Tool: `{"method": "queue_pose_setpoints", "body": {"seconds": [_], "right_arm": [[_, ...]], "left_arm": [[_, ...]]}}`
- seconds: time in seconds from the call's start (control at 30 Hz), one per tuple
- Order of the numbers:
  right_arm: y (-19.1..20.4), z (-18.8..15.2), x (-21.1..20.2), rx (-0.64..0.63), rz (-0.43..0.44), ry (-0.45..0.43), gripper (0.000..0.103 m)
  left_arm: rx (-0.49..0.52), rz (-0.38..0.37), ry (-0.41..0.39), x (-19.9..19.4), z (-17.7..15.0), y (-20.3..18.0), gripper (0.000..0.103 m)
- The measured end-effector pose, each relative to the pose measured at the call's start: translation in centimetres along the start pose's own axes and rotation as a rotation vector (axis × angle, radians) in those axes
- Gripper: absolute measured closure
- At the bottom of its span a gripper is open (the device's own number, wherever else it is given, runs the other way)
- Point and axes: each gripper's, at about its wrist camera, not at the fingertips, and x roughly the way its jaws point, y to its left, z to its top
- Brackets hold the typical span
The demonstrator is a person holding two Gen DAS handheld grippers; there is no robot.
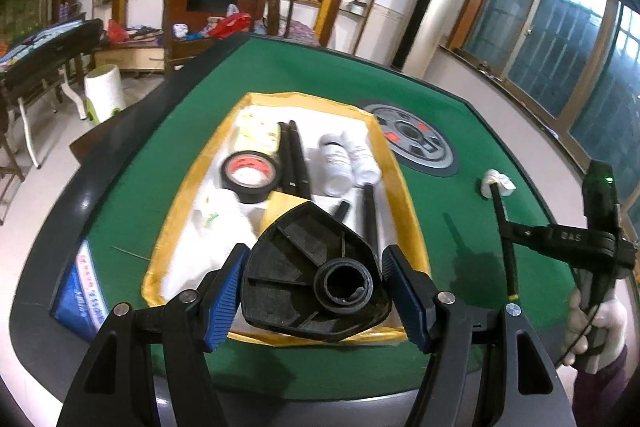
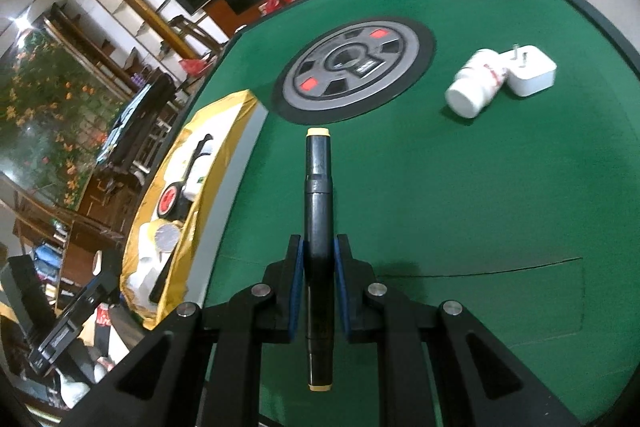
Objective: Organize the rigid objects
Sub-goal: 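Carry the bracket with left and the marker with right over the tray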
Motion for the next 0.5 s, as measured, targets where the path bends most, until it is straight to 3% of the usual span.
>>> {"method": "queue_pose_setpoints", "body": {"seconds": [0.5], "right_arm": [[5.8, 0.6, 2.3, -0.102, 0.074, 0.043, 0.088]], "left_arm": [[-0.003, 0.07, 0.009, 2.2, 0.9, 2.2, 0.032]]}}
